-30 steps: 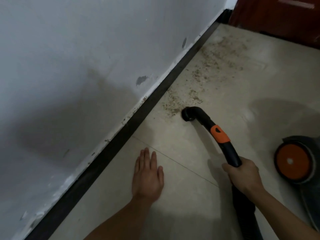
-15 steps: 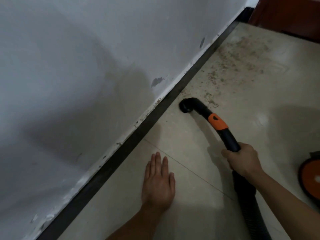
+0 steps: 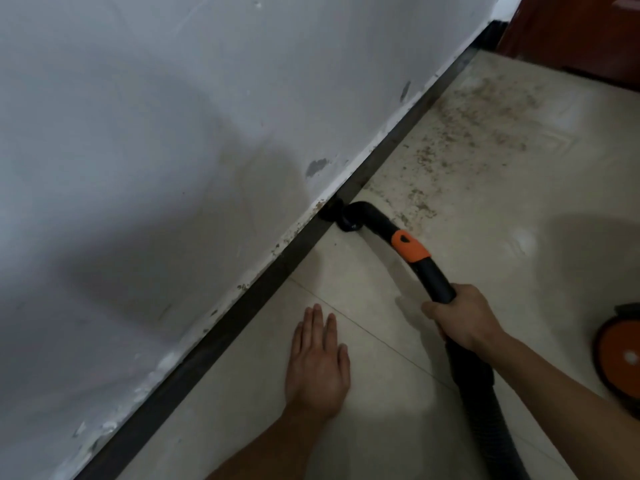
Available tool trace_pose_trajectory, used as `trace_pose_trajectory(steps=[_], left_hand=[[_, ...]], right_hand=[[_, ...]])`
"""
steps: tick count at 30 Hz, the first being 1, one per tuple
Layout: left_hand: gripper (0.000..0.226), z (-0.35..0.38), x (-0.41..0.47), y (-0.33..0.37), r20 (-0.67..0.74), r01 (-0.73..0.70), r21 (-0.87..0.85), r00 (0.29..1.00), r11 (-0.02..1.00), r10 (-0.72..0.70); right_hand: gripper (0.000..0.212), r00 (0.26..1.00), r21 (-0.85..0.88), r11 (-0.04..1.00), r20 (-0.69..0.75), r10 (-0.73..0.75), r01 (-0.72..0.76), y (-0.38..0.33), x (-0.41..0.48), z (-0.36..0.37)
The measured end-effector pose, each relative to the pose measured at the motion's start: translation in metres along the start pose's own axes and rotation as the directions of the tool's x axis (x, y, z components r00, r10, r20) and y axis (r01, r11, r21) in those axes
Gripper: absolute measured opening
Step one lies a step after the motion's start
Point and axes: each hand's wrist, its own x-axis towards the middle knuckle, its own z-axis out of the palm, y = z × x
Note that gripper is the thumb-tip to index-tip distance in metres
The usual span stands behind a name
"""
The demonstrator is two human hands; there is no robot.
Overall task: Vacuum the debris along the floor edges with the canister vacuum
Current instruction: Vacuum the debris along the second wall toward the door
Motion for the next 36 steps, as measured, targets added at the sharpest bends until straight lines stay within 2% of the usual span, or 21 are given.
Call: trace_pose_trajectory(steps=[5, 7, 10, 15, 17, 21, 23, 28, 33, 36], left_hand=[[0.067, 0.006, -0.001, -0.003, -0.02, -0.005, 0.005, 1.0, 1.0, 0.005], [0.061, 0.007, -0.001, -0.003, -0.029, -0.005, -0.004, 1.0, 1.0, 0.005], [0.053, 0.005, -0.002, -0.004, -0.032, -0.005, -0.032, 0.999, 0.999, 0.004], [0.053, 0.0, -0.003, 0.003, -0.067, -0.005, -0.063, 0.998, 0.998, 0.0], [0.053, -0.001, -0.003, 0.005, -0.067, -0.006, -0.064, 0.998, 0.998, 0.002], [0.051, -0.002, 0.0, 0.008, -0.043, 0.018, -0.058, 0.999, 0.998, -0.02], [0.049, -0.005, 0.01, 0.012, -0.007, 0.043, -0.054, 0.999, 0.998, -0.044], [0.055, -0.01, 0.055, 0.019, 0.033, 0.063, -0.069, 0.998, 0.996, -0.06], [0.058, 0.009, 0.06, 0.028, -0.031, 0.122, -0.021, 0.992, 0.992, -0.123], [0.058, 0.017, 0.061, 0.03, -0.082, 0.125, 0.003, 0.989, 0.992, -0.124]], right_hand=[[0.012, 0.991, -0.104, 0.993, 0.125, -0.048, 0.061, 0.017, -0.041, 0.001], [0.012, 0.995, -0.115, 0.992, 0.089, -0.039, 0.049, 0.027, -0.052, -0.007], [0.012, 0.998, -0.128, 0.991, -0.052, 0.02, -0.027, 0.05, -0.069, -0.032], [0.012, 0.959, -0.075, 0.985, -0.248, 0.135, -0.158, 0.092, -0.102, -0.073], [0.013, 0.961, -0.079, 0.986, -0.248, 0.125, -0.149, 0.094, -0.109, -0.067], [0.01, 0.989, -0.063, 0.995, -0.131, 0.072, -0.081, 0.086, -0.106, -0.045], [0.01, 0.983, -0.038, 0.994, -0.161, 0.094, -0.101, 0.089, -0.099, -0.048], [0.016, 0.925, 0.03, 0.986, -0.342, 0.164, -0.164, 0.105, -0.085, -0.075], [0.011, 0.965, 0.037, 0.992, -0.231, 0.124, -0.118, 0.098, -0.068, -0.058], [0.01, 0.951, 0.07, 0.991, -0.28, 0.133, -0.118, 0.094, -0.044, -0.056]])
